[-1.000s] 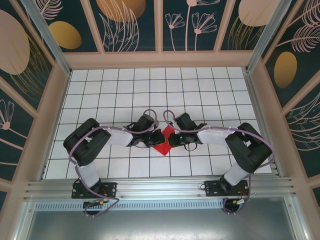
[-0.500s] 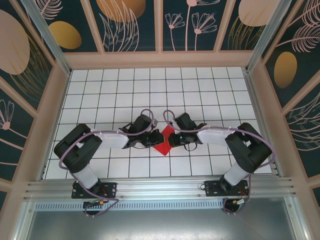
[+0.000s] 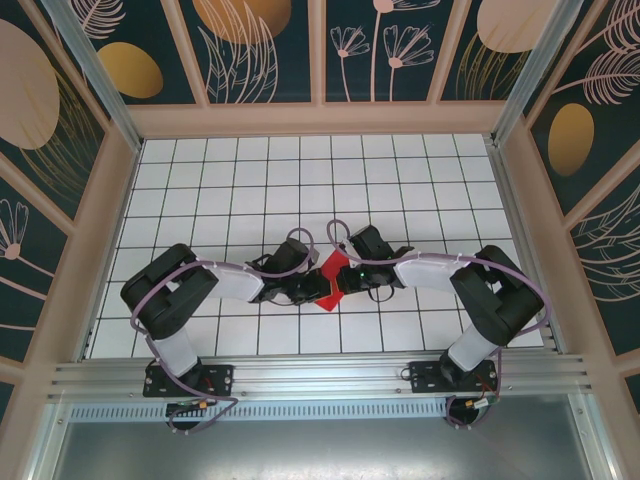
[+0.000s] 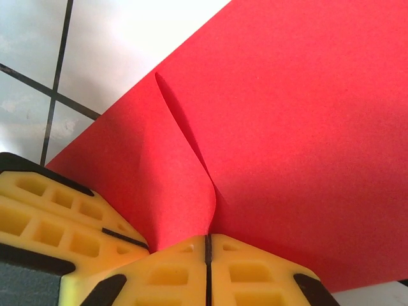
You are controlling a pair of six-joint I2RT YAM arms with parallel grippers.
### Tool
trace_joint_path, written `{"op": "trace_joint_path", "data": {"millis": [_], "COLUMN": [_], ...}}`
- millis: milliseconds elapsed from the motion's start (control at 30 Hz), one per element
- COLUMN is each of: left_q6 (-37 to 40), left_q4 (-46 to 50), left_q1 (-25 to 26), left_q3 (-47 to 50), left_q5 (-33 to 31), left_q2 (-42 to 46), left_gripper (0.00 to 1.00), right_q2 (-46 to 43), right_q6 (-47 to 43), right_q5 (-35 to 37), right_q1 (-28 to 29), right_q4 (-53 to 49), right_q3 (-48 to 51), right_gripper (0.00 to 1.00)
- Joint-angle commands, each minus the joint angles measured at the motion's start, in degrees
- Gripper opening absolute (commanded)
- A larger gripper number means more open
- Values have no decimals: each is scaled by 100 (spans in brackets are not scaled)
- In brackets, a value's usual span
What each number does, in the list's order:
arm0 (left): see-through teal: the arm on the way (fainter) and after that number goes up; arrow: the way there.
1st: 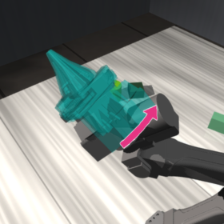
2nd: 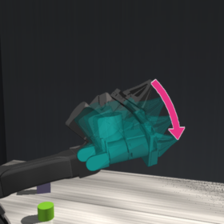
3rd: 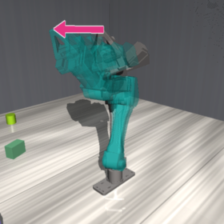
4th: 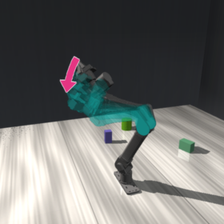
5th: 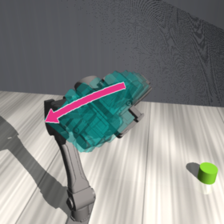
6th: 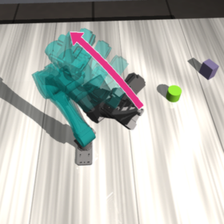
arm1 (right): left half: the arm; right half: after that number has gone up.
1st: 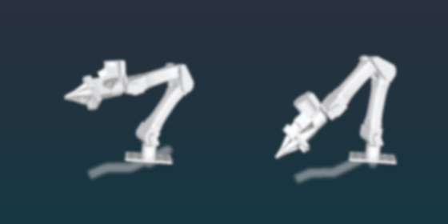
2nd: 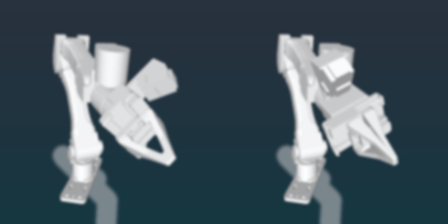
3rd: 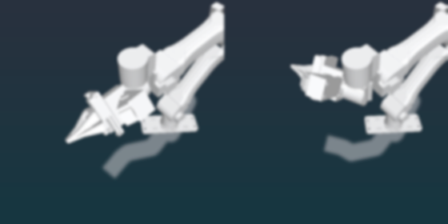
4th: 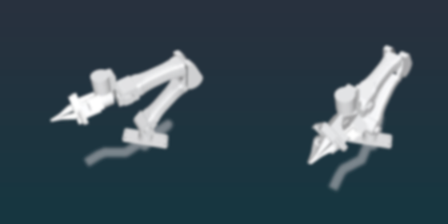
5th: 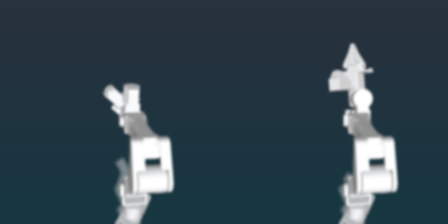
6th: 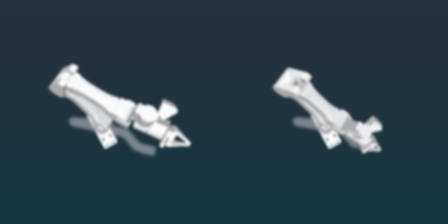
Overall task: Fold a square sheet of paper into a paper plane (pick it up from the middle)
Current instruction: Fold the triangle a second time at the center of the table.
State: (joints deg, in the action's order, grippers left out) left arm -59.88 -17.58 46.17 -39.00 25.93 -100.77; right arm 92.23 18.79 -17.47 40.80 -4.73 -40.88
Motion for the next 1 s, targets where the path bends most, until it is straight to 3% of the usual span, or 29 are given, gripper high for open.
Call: {"op": "trace_joint_path", "data": {"millis": [0,433,967], "left_q6": [164,-32,-261], "left_q4": [457,332,-125], "left_q1": [57,122,527], "left_q3": [93,151,367], "left_q5": [-352,-75,-168], "left_q2": [-27,813,51], "left_gripper": [9,11,10], "right_q2": [246,278,304], "right_q6": [73,81,90], "right_q5": [215,218,227], "right_q1": [-32,-28,-30], "right_q4": [-274,-247,-206], "right_q3": [96,73,107], "right_gripper": [10,10,10]}}
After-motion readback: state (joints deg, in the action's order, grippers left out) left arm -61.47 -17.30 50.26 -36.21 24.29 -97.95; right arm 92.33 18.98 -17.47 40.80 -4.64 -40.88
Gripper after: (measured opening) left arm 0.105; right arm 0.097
